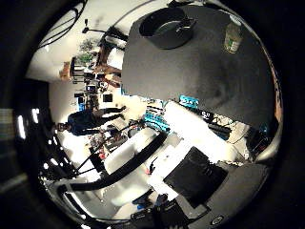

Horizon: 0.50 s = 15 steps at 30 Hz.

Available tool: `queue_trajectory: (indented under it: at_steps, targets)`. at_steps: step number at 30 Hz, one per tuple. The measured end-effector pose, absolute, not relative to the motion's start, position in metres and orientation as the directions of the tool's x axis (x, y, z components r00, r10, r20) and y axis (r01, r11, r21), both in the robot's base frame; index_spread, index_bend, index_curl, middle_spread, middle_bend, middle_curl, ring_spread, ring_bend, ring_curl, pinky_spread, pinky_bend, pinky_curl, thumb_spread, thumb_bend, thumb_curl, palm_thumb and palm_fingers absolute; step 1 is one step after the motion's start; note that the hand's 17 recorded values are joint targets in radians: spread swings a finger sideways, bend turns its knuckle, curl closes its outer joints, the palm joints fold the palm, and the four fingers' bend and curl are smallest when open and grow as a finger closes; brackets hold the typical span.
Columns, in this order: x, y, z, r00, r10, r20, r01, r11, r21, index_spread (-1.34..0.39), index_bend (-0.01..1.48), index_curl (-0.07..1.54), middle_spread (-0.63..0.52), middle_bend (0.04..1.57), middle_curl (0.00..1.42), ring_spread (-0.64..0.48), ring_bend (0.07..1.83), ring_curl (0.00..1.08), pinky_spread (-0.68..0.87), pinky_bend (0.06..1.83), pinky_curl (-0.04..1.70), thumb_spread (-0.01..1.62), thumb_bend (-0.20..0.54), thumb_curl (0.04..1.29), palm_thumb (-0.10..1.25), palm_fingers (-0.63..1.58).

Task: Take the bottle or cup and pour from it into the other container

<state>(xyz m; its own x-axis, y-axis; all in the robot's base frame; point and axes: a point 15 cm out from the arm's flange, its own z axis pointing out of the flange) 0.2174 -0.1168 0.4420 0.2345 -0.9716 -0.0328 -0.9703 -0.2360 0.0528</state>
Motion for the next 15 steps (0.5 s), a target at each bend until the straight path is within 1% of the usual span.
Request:
queue_trajectory:
  at_steps: [5,11,15]
  targets:
    - [0.214,-0.113,0.441,0.229,-0.972,-0.05,-0.971,-0.232,0.06,-0.41,0.18,0.34,-0.08,0.26,0.36,0.09,0.45,0.15,0.4,0.66,-0.01,1.14,-0.019,0.29,0.61,0.44]
    - [0.226,-0.1,0.441,0.242,-0.965,-0.102,-0.969,-0.246,0.022,-0.41,0.18,0.34,-0.08,0.26,0.36,0.09,0.45,0.15,0.4,0.67,-0.01,1.15,-0.018,0.29,0.62,0.45]
    - [0.23,-0.107,0.444,0.216,-0.971,-0.102,-0.976,-0.217,-0.001,-0.4,0.17,0.33,-0.08,0.27,0.36,0.08,0.47,0.15,0.41,0.69,-0.01,1.14,-0.018,0.29,0.62,0.43]
